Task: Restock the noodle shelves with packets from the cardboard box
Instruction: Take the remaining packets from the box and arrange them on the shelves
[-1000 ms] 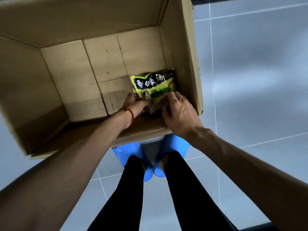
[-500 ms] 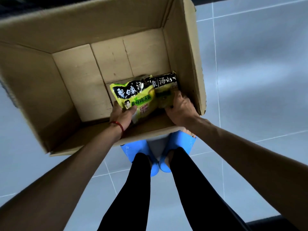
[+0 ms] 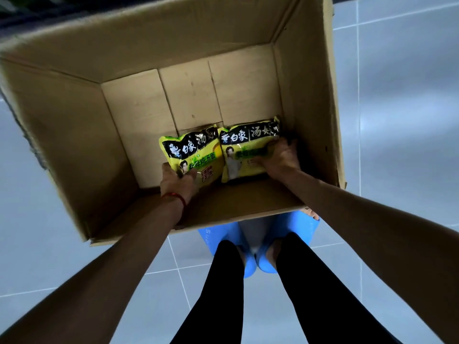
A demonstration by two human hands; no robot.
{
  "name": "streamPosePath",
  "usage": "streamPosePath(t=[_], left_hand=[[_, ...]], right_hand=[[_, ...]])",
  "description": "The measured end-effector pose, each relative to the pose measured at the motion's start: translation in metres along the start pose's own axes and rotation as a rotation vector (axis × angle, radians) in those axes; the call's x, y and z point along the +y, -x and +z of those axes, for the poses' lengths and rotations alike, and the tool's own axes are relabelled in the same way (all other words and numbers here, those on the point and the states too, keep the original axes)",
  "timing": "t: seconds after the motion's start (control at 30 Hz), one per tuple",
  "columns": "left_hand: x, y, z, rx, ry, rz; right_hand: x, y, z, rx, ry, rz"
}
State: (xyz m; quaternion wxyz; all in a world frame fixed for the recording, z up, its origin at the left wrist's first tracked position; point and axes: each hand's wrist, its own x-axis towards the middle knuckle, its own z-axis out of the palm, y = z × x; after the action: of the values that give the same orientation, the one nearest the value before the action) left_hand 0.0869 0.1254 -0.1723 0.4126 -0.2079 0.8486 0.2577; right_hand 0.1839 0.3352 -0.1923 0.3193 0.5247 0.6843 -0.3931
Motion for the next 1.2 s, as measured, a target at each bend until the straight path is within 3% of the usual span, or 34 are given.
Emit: streamPosePath(t=[0.37, 0.47, 0.7, 1.2], left_hand=[[0.005, 0.004, -0.015, 0.041, -0.074, -0.025], [0.016, 0.029, -0.027, 0.088, -0.079, -0.083], [0.050, 0.131, -0.066, 0.126, -0.033, -0.065], [0.087, 0.372, -0.166, 0.097, 0.185, 0.183]], right_hand=[[-0.005, 0.004, -0.001, -0.020, -0.199, 0.002], [-0.008, 0.034, -0.018, 0.009, -0.088, -0.079], [-0.023, 0.130, -0.094, 0.098, 0.004, -0.255], [0.003, 0.376, -0.246, 0.194, -0.337, -0.433]])
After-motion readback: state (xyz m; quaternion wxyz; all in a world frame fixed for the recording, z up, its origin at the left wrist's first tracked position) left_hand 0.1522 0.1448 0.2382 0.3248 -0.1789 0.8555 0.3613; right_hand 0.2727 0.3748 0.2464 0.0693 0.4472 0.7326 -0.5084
